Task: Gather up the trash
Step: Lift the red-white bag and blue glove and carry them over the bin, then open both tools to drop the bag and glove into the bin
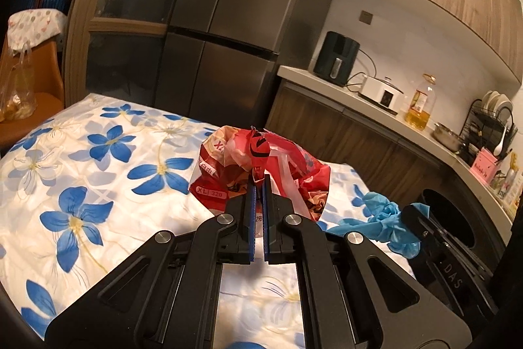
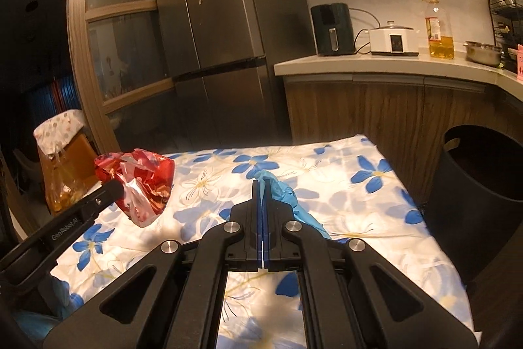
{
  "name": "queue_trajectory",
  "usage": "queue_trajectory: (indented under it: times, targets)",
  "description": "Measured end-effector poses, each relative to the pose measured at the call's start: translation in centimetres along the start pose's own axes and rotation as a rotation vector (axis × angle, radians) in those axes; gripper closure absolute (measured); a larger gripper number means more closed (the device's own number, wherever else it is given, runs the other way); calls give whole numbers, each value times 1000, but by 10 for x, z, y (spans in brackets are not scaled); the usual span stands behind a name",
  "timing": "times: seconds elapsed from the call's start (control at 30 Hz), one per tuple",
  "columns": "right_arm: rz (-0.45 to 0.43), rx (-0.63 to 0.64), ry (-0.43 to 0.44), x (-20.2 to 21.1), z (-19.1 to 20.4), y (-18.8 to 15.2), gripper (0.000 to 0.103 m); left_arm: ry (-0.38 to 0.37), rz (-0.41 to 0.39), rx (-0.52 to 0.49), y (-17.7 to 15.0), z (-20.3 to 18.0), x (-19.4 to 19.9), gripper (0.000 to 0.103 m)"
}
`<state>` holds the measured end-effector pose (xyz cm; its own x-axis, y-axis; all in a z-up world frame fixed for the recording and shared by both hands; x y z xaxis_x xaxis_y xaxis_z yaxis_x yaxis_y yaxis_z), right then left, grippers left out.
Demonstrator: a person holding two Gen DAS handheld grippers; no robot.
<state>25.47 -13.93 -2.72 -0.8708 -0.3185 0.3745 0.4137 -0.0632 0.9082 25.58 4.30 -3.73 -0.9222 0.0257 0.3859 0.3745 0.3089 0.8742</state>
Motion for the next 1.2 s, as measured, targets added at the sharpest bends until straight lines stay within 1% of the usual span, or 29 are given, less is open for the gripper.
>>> queue_trajectory:
  times: [0.23,0.4,0.57,0.8,1.0,1.2]
  targets:
    - [-47,-21,-13,28,-20,8,102,-29,-3,-51,-1,-37,10,101]
    - [-87,-46,-50,46,-48,17,102,-76,-7,-101,0,-73,7,101]
    - [-130,-57,-112,62,-82,29,102,-156,-11,-146,1,-125,-4,101]
    - [-189,-94,-236,86,-146,47,102,-284,-4,-195,-4,-204,-27,101]
    - [-219,-138,-331,97,-201,57,102,-366,9,-236,-13,-266,-50,101]
    - [-225,-162,-372,96,-235,60,102,-430,22,-297,-29,-320,-72,101]
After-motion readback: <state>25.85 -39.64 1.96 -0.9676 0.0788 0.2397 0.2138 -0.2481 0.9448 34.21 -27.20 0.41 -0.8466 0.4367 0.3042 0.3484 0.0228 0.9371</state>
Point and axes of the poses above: each gripper's, at about its wrist camera, not at the fingertips, and x roughly against the way its jaws point, z to its left, y to its top, the point moved 3 cm from there along -x, roughly the way its jaws point, and after that the axes turned 1 degree about y, right-handed, at the moved point
